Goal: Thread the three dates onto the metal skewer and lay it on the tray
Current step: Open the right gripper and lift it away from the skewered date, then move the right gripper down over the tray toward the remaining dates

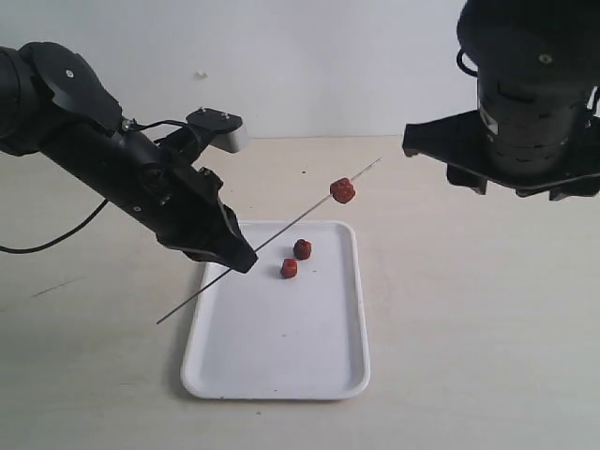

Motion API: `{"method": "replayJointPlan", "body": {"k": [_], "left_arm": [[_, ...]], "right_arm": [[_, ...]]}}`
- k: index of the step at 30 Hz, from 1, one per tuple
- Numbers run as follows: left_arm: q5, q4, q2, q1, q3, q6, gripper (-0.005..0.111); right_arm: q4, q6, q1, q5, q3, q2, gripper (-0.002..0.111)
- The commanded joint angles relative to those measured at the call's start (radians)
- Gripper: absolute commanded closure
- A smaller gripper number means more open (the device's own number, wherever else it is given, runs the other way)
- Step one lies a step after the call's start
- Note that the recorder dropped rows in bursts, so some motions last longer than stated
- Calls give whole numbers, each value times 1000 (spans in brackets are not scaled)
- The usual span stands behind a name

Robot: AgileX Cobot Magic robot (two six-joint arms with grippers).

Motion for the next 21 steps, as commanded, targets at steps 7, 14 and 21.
{"method": "replayJointPlan", "body": {"k": [7,14,21], "left_arm": [[-2,-59,-3,-4,-5,48,107],[0,-54,-3,-4,-5,48,107],[24,-35,-3,-2,-5,48,107]], "right_arm": [[-325,-197,4,0,43,-3,52],[-377,-249,4,0,43,-3,52],[-373,-375,4,0,43,2,52]]}}
